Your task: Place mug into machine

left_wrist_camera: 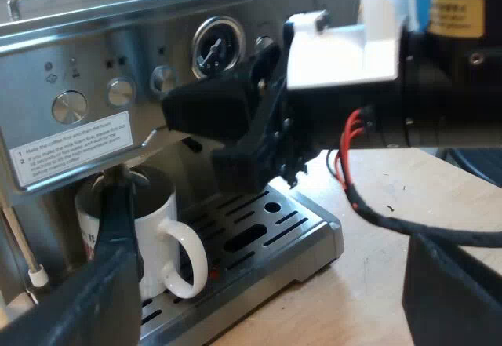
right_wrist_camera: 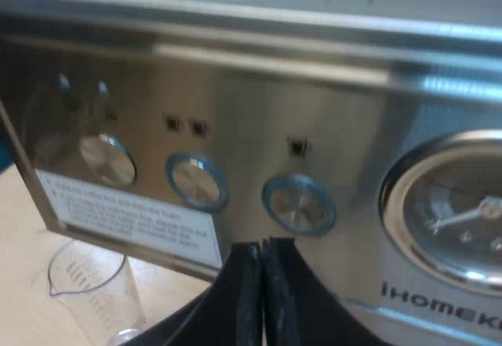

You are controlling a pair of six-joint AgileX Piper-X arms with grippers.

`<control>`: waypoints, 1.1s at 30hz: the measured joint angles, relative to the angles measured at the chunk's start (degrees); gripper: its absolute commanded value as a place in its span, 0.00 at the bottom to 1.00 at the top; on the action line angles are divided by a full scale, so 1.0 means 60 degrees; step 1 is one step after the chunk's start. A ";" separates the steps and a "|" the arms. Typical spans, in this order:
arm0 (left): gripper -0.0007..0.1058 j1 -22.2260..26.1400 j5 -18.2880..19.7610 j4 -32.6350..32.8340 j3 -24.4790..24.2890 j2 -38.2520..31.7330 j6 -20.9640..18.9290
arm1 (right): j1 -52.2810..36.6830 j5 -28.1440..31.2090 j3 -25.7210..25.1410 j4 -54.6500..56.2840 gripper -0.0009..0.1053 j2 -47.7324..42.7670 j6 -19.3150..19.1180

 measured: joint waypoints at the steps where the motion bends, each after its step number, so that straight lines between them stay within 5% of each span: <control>1: 0.66 0.0000 0.0015 0.0000 0.0000 0.0000 0.0000 | 0.0000 0.0000 0.0000 -0.0065 0.01 0.0034 0.0000; 33: 0.66 0.0000 0.0020 0.0031 0.0000 0.0000 0.0000 | -0.0315 -0.0090 -0.0016 -0.0238 0.01 0.0075 0.0000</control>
